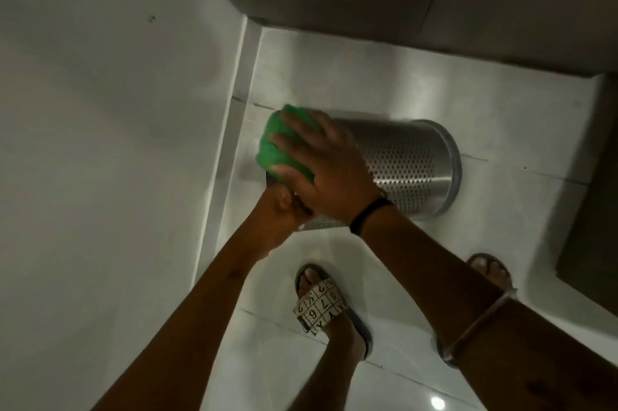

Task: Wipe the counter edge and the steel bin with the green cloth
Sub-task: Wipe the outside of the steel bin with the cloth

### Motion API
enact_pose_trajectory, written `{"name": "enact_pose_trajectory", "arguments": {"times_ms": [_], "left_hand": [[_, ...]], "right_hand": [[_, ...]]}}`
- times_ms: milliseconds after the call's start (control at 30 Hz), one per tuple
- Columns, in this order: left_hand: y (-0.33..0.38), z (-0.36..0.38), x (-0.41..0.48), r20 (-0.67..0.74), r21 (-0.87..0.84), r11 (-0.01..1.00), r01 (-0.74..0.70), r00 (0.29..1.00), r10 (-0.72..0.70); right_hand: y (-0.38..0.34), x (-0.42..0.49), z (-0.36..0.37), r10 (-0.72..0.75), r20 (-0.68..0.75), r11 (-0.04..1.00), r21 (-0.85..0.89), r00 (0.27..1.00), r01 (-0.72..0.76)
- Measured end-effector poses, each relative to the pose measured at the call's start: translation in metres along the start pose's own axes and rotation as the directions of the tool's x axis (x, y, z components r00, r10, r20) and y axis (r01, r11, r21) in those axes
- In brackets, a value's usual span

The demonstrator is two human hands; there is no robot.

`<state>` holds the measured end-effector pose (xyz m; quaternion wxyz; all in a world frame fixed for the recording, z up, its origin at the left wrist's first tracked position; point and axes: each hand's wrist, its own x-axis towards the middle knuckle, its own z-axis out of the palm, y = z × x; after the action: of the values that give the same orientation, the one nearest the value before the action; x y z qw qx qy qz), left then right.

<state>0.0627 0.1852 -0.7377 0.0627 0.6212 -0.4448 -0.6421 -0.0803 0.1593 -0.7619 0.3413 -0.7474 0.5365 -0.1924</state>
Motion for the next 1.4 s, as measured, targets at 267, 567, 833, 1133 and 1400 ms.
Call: {"name": "enact_pose_trajectory", "arguments": {"times_ms": [267,567,833,1133,1400], "left_hand": [[-0.004,-0.005,-0.003,-0.001,-0.199,0.972,0.127,0.992,-0.130],[-0.026,-0.002,-0.029,0.195,-0.402,0.896,0.189,0.974,-0.118],[-0.038,0.010,-0.032,0.093,-0.282,0.930,0.236,0.971,-0.218],[-0.028,0.013,-0.048,0.065,-0.242,0.953,0.182,0.983,-0.172],[-0.005,0.045,-0.043,-0.035,0.198,0.980,-0.028,0.999,0.036]], "right_hand": [[0.093,-0.074,-0.011,0.722,-0.144,0.680,-0.033,0.676,-0.733],[0.010,-0.068,0.025,0.038,0.104,0.998,0.038,0.994,-0.042],[0.056,-0.045,0.007,0.622,0.186,0.783,-0.133,0.760,-0.608],[0.036,-0.114,0.027,0.374,0.076,0.925,0.038,0.924,-0.377],[0.082,-0.115,-0.011,0.869,0.295,0.248,0.433,0.396,-0.866]]}}
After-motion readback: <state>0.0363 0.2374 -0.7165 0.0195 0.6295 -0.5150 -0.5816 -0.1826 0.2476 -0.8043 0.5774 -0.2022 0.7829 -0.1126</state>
